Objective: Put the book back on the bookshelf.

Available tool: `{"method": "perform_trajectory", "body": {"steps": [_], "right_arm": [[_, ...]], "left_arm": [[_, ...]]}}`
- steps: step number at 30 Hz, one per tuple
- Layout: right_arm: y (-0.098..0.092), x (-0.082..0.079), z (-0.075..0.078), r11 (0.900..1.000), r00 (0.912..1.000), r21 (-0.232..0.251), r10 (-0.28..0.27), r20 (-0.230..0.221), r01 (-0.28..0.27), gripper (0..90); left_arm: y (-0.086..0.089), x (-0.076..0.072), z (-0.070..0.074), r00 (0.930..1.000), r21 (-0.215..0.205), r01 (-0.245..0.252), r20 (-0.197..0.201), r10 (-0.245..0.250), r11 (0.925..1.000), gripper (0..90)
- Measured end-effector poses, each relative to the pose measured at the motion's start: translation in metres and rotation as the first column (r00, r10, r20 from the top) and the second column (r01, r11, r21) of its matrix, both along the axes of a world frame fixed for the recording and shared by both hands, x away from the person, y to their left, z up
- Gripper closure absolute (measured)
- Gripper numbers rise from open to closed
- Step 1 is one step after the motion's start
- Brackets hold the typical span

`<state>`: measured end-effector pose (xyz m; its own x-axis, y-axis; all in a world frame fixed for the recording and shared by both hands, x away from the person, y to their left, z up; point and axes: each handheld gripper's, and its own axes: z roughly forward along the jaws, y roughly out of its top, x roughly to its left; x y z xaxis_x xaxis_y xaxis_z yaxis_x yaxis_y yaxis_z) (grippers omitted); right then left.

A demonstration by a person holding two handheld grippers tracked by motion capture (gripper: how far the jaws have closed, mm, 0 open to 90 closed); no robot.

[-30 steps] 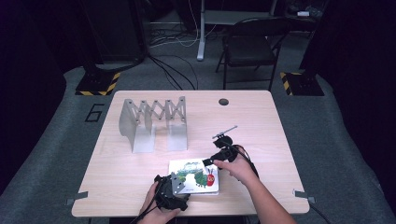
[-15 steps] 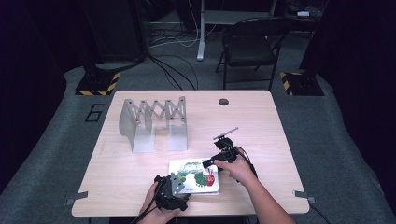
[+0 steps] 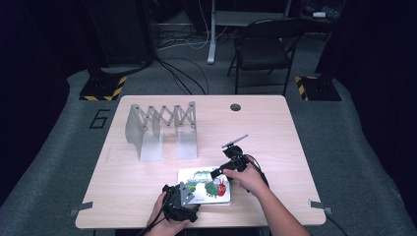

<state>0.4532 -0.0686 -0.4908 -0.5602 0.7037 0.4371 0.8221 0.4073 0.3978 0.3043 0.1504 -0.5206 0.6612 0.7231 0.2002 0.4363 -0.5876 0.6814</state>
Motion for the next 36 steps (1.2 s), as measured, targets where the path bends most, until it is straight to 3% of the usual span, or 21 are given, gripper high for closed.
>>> {"method": "perform_trajectory", "body": {"steps": [11,22,26,31,33,36], "right_arm": [[-0.0001,-0.0009,0.0021,1.0,0.9998,-0.005,0.011,0.014,-0.011,30.5],[-0.0008,-0.0009,0.0023,1.0,0.9998,-0.004,0.015,0.01,-0.015,31.6],[-0.0027,-0.0011,0.0046,1.0,0.9998,0.008,0.001,0.018,-0.001,36.0],[-0.003,-0.0018,0.005,1.0,0.9999,0.007,0.008,0.007,-0.008,36.3],[-0.0026,-0.0019,0.005,1.0,0.9998,0.007,0.015,0.012,-0.015,36.2],[-0.0018,-0.0025,0.0049,1.0,0.9998,0.005,0.017,0.006,-0.017,36.1]], "left_arm": [[-0.0002,-0.0001,-0.0001,1.0,-0.004,-0.005,0.001,0.005,1.0,7.6],[-0.0012,0.0004,0.0026,0.9991,0.02,-0.034,-0.024,0.034,0.9992,7.4],[-0.001,-0.0014,0.0025,0.999,0.017,-0.038,-0.023,0.038,0.9991,8.0],[0.0013,-0.0021,0.0032,0.9962,0.018,-0.073,-0.046,0.074,0.9972,7.6],[0.0035,-0.0005,0.0033,0.9923,0.008,-0.099,-0.074,0.099,0.9951,6.9],[0.0056,0.0018,0.003,0.9908,0.0,-0.102,-0.089,0.102,0.9948,5.6]]}}
